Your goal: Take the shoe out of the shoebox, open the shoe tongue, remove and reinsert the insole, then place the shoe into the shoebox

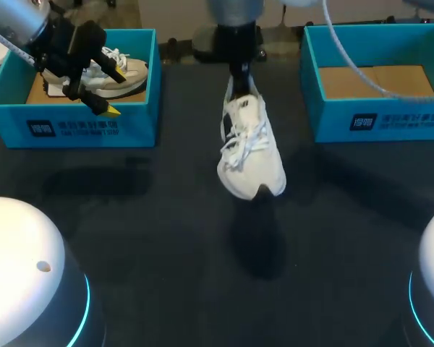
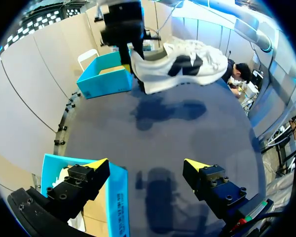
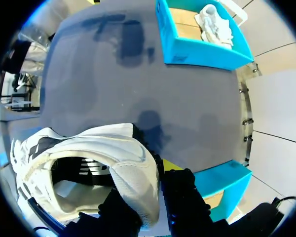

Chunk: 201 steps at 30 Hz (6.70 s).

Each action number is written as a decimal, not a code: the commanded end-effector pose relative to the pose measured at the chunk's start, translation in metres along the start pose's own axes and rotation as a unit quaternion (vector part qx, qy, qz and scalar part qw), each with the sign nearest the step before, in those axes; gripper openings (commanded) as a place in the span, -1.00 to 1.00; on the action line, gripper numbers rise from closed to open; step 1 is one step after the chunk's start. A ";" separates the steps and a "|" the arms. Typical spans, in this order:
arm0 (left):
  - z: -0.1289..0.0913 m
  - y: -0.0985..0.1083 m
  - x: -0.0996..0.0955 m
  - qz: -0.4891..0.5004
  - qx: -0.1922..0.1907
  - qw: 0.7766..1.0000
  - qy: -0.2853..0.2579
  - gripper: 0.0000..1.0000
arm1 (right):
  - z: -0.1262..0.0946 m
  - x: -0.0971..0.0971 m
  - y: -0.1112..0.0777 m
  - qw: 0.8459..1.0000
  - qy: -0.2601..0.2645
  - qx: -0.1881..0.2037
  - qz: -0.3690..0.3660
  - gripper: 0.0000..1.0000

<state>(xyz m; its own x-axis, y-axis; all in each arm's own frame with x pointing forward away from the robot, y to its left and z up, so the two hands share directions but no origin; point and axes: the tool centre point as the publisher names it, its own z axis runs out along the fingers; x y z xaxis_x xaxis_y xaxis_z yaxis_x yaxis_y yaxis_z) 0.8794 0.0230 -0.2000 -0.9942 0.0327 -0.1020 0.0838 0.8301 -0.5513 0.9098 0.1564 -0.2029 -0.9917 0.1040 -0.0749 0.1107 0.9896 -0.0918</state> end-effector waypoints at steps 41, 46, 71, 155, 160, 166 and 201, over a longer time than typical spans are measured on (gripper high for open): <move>0.000 0.000 0.001 0.000 -0.001 1.000 0.000 1.00 | -0.037 -0.058 -0.055 0.999 0.005 -0.040 0.011 -1.00; 0.000 0.000 0.001 0.000 -0.001 1.000 0.000 1.00 | -0.032 -0.071 -0.081 0.999 0.010 -0.030 0.014 -1.00; 0.000 0.000 0.001 0.000 -0.001 1.000 0.000 1.00 | -0.018 -0.107 -0.221 0.999 -0.039 -0.025 -0.022 -1.00; 0.000 0.000 0.001 0.000 -0.001 1.000 0.000 1.00 | 0.051 -0.168 -0.494 0.881 -0.051 0.030 0.469 -1.00; 0.000 0.000 0.001 0.000 -0.001 1.000 0.000 1.00 | 0.046 -0.167 -0.499 0.839 -0.063 0.026 0.540 -1.00; 0.000 0.000 0.001 0.000 -0.001 1.000 0.000 1.00 | 0.046 -0.168 -0.496 0.793 -0.066 0.038 0.604 -1.00; 0.000 0.000 0.001 0.000 -0.001 1.000 0.000 1.00 | 0.050 -0.160 -0.500 0.729 -0.066 0.082 0.677 -1.00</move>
<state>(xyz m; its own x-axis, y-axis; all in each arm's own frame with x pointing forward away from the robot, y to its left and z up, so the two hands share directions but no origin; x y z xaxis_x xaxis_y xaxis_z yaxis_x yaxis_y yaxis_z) 0.8794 0.0230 -0.2000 -0.9942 0.0327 -0.1021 0.0839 0.8301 -0.5513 1.0163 -0.3592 -0.1958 -0.0018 0.9587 -0.2844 0.9995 0.0109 0.0304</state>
